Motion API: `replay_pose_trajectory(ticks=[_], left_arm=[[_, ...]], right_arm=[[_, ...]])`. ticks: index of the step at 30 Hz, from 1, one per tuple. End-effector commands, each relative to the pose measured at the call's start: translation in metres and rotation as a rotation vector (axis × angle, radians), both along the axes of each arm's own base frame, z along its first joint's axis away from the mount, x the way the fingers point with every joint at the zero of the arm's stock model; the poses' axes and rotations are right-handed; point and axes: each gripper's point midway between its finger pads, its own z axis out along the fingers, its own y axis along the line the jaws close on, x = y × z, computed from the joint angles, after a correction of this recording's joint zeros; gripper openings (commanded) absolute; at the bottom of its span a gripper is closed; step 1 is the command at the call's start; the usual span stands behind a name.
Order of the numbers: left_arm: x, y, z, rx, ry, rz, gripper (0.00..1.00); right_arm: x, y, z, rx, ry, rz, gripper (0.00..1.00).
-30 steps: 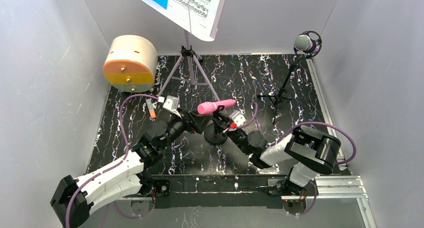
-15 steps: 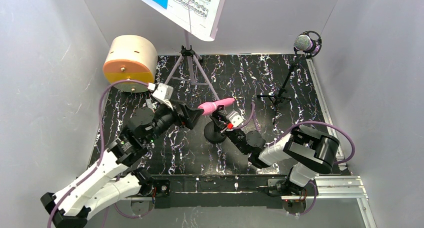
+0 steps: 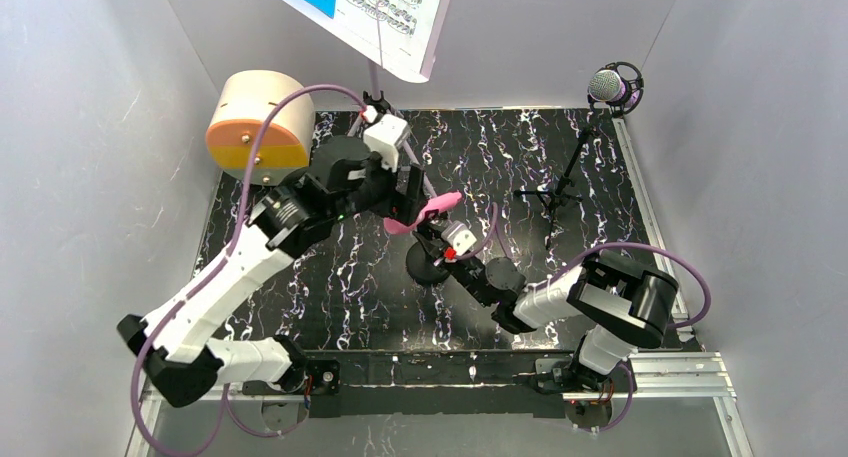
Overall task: Pack up the instrument practice props
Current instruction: Pick up the microphone from the microphone stand.
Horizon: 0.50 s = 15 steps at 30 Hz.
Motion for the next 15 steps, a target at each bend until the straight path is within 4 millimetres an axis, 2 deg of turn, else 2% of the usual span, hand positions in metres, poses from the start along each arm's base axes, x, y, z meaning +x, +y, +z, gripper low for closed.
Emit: replay_pose_trajectory(ticks=[1, 8, 15], left_arm=[[-0.013, 0.001, -0.022, 0.125, 0.111, -0.085, 0.85], [-0.002, 0.005, -0.050, 0.285, 0.178, -0.081, 0.84], [-0.007, 0.001, -0.076, 0.371, 0.257, -0.151, 0.80]], right_arm=[[0.002, -0.005, -0.055, -0.258, 0.033, -0.012, 0.01], [0.003, 0.000, -0.058, -0.272, 0.032, -0.002, 0.01], [0.005, -0.001, -0.063, -0.287, 0.031, -0.012, 0.01]])
